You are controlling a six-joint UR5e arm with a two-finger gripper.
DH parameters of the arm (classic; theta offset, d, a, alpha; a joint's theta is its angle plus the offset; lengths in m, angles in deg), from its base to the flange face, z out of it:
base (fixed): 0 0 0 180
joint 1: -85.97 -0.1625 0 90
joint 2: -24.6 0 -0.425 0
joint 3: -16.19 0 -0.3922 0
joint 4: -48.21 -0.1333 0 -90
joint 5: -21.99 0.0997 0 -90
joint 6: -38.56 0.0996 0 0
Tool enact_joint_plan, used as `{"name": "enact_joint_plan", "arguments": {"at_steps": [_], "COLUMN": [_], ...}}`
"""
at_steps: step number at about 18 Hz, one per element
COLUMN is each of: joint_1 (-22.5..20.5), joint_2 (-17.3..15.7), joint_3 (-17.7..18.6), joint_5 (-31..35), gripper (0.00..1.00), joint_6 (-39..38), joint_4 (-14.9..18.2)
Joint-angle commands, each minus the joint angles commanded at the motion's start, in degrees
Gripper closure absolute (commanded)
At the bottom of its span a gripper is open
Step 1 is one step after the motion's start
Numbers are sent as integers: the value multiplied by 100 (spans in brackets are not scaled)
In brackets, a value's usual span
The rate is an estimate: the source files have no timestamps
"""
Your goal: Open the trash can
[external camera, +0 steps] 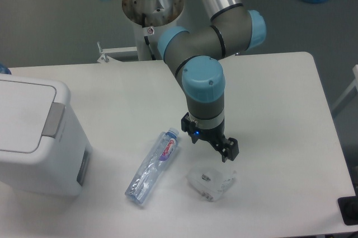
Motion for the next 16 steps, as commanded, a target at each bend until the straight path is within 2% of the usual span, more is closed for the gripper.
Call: {"name": "enact_joint_plan", "arguments": {"at_steps": [12,16], "joint_1": [79,97], "joint_2": [-35,-114], "joint_3": [17,-35], "joint_5": [-307,-939], "gripper": [0,0], "joint_6": [-52,-1079], "joint_4": [18,35]}}
